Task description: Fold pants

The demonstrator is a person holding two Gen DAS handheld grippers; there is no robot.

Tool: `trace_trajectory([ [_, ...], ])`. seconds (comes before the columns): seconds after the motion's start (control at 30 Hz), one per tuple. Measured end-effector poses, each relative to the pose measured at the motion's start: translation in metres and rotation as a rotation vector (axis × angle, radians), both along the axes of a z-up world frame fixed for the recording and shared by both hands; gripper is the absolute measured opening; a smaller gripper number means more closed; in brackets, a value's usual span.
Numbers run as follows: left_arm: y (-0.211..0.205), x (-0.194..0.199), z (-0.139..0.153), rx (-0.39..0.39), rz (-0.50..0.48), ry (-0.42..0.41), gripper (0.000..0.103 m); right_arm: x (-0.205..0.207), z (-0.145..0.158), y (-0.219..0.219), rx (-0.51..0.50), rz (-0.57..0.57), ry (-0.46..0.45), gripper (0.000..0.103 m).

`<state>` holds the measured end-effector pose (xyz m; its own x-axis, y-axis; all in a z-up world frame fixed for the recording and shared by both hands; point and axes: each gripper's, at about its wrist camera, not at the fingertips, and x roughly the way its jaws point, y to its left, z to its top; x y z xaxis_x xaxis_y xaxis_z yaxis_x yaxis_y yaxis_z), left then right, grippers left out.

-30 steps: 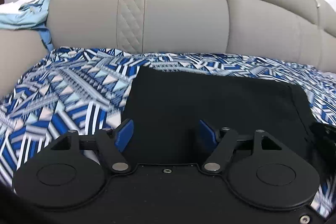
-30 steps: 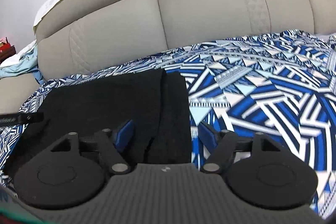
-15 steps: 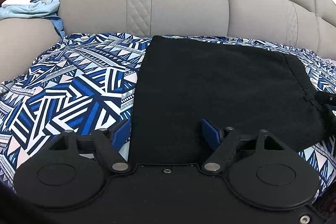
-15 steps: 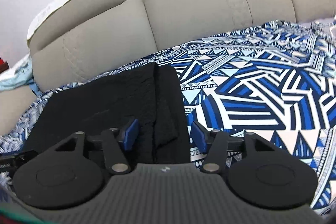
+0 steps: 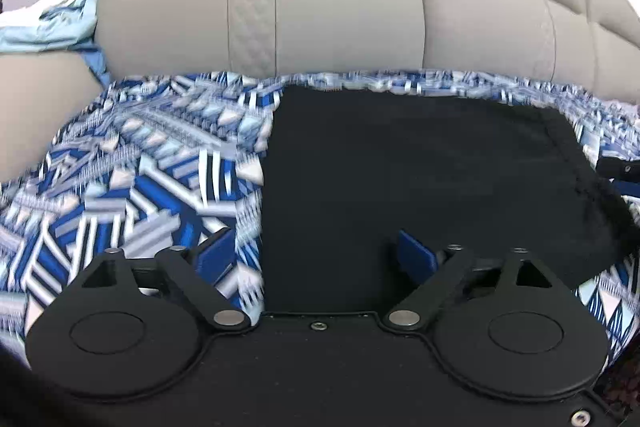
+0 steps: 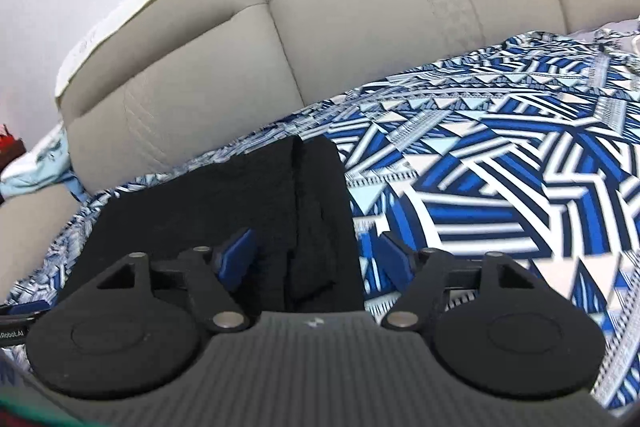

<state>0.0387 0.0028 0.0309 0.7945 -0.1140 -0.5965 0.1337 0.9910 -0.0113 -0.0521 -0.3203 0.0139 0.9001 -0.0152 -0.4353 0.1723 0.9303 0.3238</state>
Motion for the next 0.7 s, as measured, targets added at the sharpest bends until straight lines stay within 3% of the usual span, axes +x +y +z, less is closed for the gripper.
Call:
trace_trajectory([
  [0.07, 0.008, 0.013, 0.010, -0.029, 0.010, -0.007, 0.096, 0.009, 0.005, -0.003, -0.013, 0.012, -0.006, 0.089],
  [0.23, 0.023, 0.056, 0.022, -0.089, 0.076, 0.021, 0.097, 0.047, 0.009, -0.011, -0.058, 0.023, 0.057, 0.091],
  [0.37, 0.024, 0.083, 0.016, -0.070, 0.104, 0.040, 0.097, 0.066, 0.008, -0.012, -0.078, 0.027, 0.084, 0.094],
  [0.53, 0.019, 0.113, -0.001, -0.103, 0.094, 0.115, 0.096, 0.082, 0.006, -0.005, -0.130, 0.080, 0.107, 0.096],
  [0.6, 0.019, 0.122, -0.009, -0.127, 0.078, 0.149, 0.092, 0.084, 0.006, -0.003, -0.141, 0.097, 0.111, 0.090],
  [0.7, 0.016, 0.126, -0.013, -0.133, 0.056, 0.132, 0.091, 0.085, 0.006, -0.001, -0.144, 0.119, 0.109, 0.078],
])
